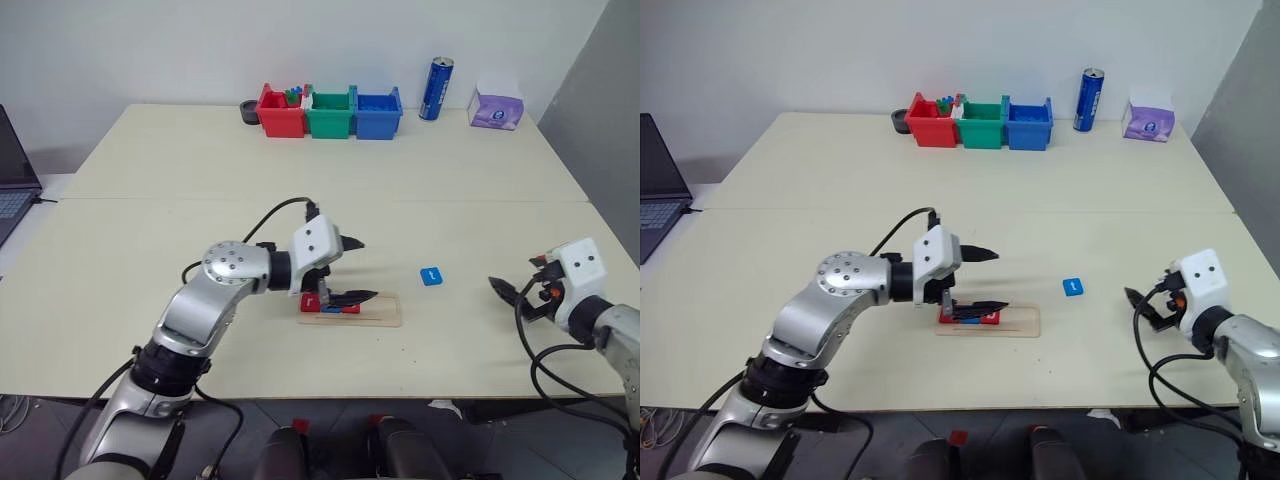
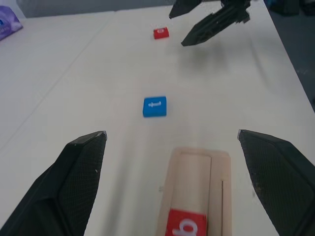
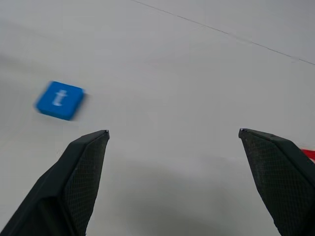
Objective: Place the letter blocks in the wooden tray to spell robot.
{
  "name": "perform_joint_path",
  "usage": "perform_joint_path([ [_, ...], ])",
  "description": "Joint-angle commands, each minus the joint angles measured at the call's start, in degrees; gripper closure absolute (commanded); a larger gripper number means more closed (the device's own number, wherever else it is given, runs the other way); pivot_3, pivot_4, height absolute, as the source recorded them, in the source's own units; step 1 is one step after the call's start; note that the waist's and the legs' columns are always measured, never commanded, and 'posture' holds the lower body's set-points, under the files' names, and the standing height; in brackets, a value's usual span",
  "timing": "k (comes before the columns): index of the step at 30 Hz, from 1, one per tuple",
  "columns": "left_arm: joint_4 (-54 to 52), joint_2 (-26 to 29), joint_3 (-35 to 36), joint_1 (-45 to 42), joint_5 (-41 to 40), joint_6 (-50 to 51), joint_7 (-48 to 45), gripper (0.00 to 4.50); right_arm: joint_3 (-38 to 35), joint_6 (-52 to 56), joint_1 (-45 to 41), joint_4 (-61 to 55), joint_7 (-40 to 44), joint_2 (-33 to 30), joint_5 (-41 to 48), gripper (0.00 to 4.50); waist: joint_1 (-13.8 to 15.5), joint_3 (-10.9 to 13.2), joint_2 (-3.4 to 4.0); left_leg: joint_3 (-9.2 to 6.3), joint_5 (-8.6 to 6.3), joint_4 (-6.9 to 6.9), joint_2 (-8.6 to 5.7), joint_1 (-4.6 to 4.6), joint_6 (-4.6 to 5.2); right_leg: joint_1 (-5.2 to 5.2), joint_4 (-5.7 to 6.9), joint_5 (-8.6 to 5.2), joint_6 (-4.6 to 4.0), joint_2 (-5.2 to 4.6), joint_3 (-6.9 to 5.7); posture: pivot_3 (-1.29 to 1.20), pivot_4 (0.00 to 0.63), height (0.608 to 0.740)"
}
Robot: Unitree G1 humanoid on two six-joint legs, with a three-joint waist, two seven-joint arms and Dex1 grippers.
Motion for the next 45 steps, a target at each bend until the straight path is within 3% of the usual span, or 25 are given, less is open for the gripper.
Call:
perform_joint_path([
  [1, -1.97, -1.99, -1.57, -2.28, 0.55, 1.51, 1.92, 0.0, 1.01, -4.22, -5.37, 8.62, -0.3, -2.75, -1.79, 0.01, -0.16, 0.0, 0.0, 0.01, 0.0, -0.01, 0.0, 0.01, 0.0, 0.0, 0.0, 0.0, 0.0, 0.0, 0.02, 0.0, 0.15, 0.74],
  [14, -1.98, -4.66, -3.48, -4.96, 0.86, 2.3, 2.51, 0.0, 8.3, -14.2, -31.64, 56.6, 5.56, -10.23, -5.53, 0.01, 0.05, 0.01, 0.14, 0.07, 0.02, 0.0, 0.0, 0.02, -0.01, 0.0, -0.01, 0.01, -0.02, -0.04, 0.06, 0.0, 0.15, 0.74],
  [23, -2.1, -3.76, -2.77, -4.73, 0.62, 1.87, 2.0, 0.0, 12.36, -13.15, -39.33, 74.36, 13.03, -9.97, -6.55, 0.01, 0.0, 0.01, 0.17, 0.13, 0.04, -0.01, 0.02, 0.05, -0.04, 0.02, -0.04, 0.01, -0.02, -0.06, 0.09, 0.0, 0.15, 0.74],
  [26, -1.4, -3.46, -2.35, -4.79, 0.76, 1.14, 1.84, 0.0, 13.32, -12.65, -38.48, 74.42, 14.86, -9.99, -6.97, 0.01, 0.01, 0.01, 0.18, 0.11, 0.04, 0.0, 0.02, 0.06, -0.04, 0.05, -0.04, 0.01, -0.02, -0.06, 0.07, 0.0, 0.15, 0.74],
  [29, -0.84, -2.98, -2.08, -4.44, 0.73, 0.46, 1.42, 0.0, 13.33, -11.51, -37.18, 74.0, 14.51, -9.6, -7.04, 0.61, 0.01, 0.0, 0.17, 0.11, 0.04, 0.0, 0.03, 0.08, -0.05, 0.06, -0.03, 0.01, -0.02, -0.06, 0.06, 0.0, 0.15, 0.74],
  [36, -0.56, -2.35, -1.96, -3.69, 0.61, 0.07, 1.53, 0.0, 11.82, -9.22, -33.23, 67.27, 12.19, -8.76, -5.85, 2.93, 0.07, -0.02, 0.15, 0.08, 0.05, 0.04, 0.03, 0.09, -0.06, 0.12, -0.03, 0.02, -0.01, -0.07, 0.02, 0.0, 0.15, 0.74],
  [38, -0.59, -1.91, -1.65, -3.24, 0.55, 0.07, 1.55, 0.0, 11.49, -8.03, -30.63, 61.95, 11.5, -8.39, -5.23, 3.04, 0.09, -0.02, 0.15, 0.07, 0.05, 0.04, 0.03, 0.08, -0.06, 0.12, -0.02, 0.02, -0.01, -0.07, 0.02, 0.0, 0.15, 0.74],
  [45, -1.38, 3.34, 1.83, 1.15, -1.25, -1.0, -1.15, 0.0, 4.2, 5.23, -8.58, 15.67, -0.15, -0.54, -0.74, 3.04, 0.05, -0.08, 0.23, -0.07, 0.07, -0.03, 0.13, 0.04, -0.1, 0.09, 0.01, 0.01, 0.0, -0.03, -0.09, 0.0, 0.15, 0.74],
])
